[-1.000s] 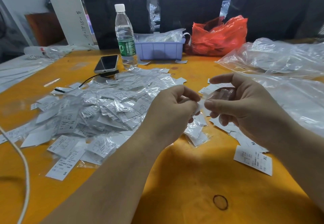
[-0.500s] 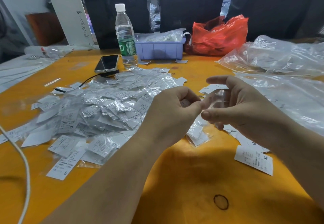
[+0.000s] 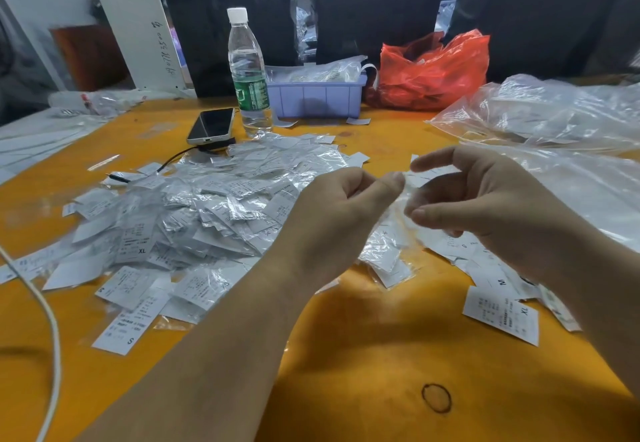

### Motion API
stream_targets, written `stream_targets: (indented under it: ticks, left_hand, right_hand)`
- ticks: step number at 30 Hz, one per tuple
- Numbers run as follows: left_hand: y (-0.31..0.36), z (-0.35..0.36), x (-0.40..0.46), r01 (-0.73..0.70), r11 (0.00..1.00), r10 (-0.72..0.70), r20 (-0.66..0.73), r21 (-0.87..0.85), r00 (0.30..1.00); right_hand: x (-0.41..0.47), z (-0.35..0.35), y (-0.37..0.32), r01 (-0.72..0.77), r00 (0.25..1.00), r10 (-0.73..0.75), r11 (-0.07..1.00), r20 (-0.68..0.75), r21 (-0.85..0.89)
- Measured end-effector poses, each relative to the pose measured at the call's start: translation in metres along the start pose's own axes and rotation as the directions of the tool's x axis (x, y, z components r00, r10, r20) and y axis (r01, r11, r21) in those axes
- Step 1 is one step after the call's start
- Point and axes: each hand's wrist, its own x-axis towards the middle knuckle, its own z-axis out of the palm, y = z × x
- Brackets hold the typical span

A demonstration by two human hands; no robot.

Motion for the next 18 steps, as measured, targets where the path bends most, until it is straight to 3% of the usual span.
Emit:
stream_targets:
  ticks: [3, 7, 12, 15, 18]
  left_hand:
    - [-0.002, 0.0, 0.001, 0.029, 0.999, -0.03, 0.042, 0.012, 0.999]
    - [-0.003, -0.001, 0.001, 0.07, 0.997, -0.065, 0.121, -0.039, 0.991]
    - [-0.002, -0.002, 0.003, 0.117, 0.98, -0.1, 0.108, -0.16, 0.989]
    - [-0.002, -0.004, 0.004, 0.151, 0.946, -0.141, 0.056, -0.288, 0.988]
    - [-0.002, -0.006, 0.005, 0.153, 0.918, -0.159, 0.013, -0.366, 0.987]
  right_hand:
    - [0.001, 0.0, 0.001, -0.002, 0.998, 0.003, 1.0, 0.06, -0.03]
    - [0.002, -0.003, 0.004, 0.027, 0.999, -0.026, 0.998, 0.025, -0.05]
    - [0.003, -0.003, 0.004, 0.04, 0.997, -0.031, 0.99, -0.066, 0.139]
    - [0.006, 0.002, 0.006, -0.061, 0.995, 0.08, 0.959, -0.057, 0.277]
    - [0.006, 0.007, 0.008, -0.231, 0.973, 0.21, 0.908, 0.098, 0.35]
